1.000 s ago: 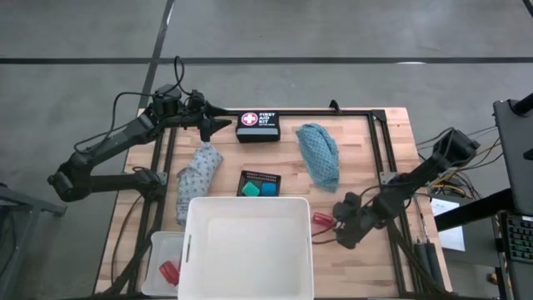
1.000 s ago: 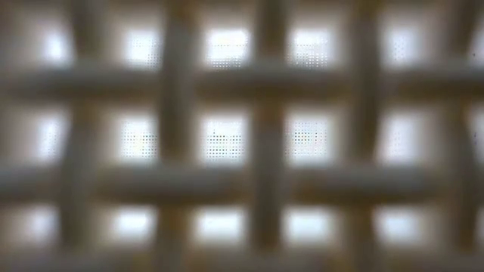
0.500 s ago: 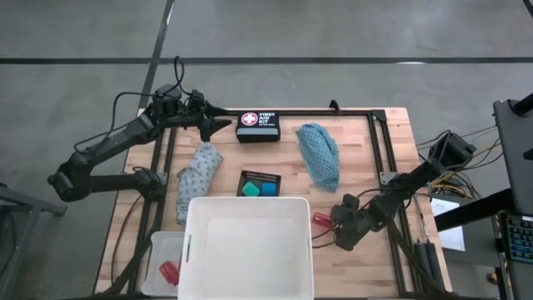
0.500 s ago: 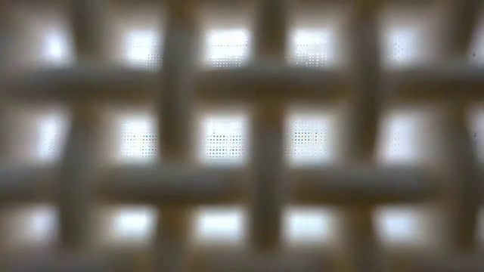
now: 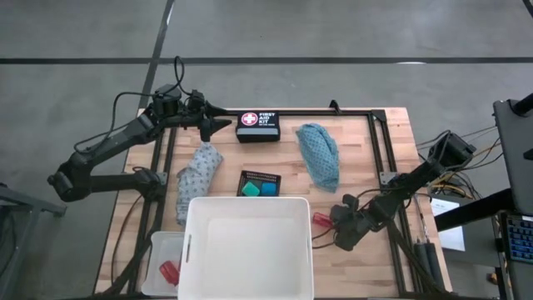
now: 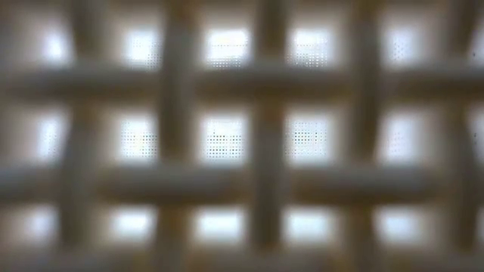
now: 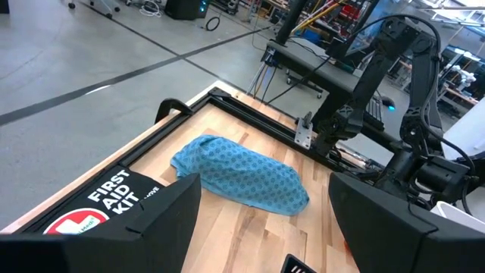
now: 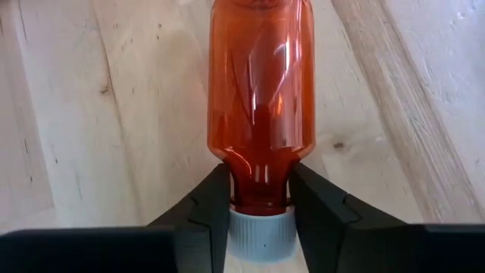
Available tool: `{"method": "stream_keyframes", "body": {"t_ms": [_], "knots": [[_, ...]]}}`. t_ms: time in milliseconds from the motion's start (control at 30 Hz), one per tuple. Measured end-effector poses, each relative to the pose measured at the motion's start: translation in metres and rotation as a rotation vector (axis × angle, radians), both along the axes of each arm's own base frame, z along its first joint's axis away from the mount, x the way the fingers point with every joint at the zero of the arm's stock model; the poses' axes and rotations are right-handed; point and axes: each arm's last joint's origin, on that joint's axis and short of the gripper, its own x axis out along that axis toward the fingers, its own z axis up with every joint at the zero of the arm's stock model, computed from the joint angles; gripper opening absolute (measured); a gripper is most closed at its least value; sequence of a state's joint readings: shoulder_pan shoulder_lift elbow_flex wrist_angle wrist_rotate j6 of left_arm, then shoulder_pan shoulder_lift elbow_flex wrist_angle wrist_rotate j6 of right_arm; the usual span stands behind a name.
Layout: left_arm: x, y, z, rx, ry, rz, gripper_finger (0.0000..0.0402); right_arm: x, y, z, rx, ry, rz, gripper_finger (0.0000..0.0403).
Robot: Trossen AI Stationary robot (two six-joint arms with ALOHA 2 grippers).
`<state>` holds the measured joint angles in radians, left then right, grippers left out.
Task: Pick & Place Medicine items
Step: Put the red medicine bottle into the white bin
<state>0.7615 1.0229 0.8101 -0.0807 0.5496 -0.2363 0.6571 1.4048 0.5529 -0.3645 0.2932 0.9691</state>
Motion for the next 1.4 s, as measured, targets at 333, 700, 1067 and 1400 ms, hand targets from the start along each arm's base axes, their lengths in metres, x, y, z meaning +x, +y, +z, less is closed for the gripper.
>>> {"method": "stream_keyframes", "body": {"t_ms": [333, 700, 1067, 1400], "knots": [[0.000, 0.000, 0.000, 0.000, 0.000, 0.000, 0.0296, -0.001, -0.001, 0.004, -0.008, -0.031, -0.003, 0.0120], [0.000, 0.000, 0.000, 0.000, 0.000, 0.000, 0.0296, -0.014, -0.015, 0.048, 0.018, -0.220, -0.004, 0.0118], [0.000, 0.000, 0.000, 0.000, 0.000, 0.000, 0.0296, -0.045, -0.048, 0.106, -0.102, -0.602, -0.111, 0.0120], [0.000, 0.000, 0.000, 0.000, 0.000, 0.000, 0.0296, -0.055, -0.064, 0.184, -0.234, -0.856, -0.093, 0.0116]]}}
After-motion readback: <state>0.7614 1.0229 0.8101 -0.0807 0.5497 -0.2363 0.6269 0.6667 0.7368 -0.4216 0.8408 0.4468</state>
